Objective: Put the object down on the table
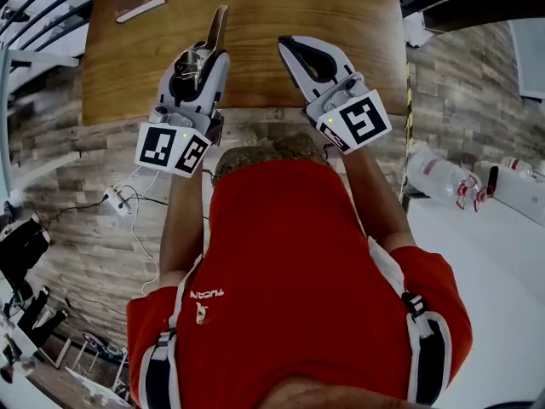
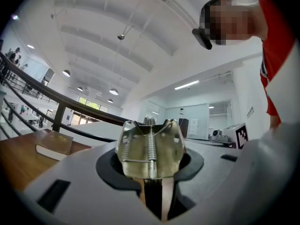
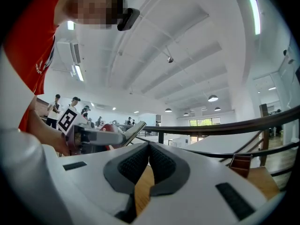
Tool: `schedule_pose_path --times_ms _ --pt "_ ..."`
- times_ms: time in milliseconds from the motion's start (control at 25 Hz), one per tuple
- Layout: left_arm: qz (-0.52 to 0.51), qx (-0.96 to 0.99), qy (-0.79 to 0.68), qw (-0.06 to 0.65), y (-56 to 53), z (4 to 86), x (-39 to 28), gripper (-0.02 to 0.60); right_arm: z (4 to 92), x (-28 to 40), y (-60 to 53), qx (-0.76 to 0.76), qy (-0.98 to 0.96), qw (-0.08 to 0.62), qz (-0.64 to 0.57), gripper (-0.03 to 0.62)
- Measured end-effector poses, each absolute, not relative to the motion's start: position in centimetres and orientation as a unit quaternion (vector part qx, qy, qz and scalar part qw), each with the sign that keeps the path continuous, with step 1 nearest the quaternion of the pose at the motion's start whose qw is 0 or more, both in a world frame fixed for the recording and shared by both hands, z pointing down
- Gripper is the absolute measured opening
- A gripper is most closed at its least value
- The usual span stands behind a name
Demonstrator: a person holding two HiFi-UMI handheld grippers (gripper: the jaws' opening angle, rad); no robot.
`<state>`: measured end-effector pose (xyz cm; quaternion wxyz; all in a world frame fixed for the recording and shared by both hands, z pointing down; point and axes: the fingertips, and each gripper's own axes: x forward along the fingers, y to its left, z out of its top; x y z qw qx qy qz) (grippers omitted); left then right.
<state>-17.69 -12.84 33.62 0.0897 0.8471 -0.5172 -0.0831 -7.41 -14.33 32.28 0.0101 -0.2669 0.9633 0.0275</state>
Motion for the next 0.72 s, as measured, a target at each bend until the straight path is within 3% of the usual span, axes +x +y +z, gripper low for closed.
schedule_pose_path --times_ms 720 --pt "0.045 0.848 -0.5 0.169 -21.8 43.7 -15.2 0.164 38.4 -6.8 -20.5 -0.277 0.959 -0.056 0.01 0.025"
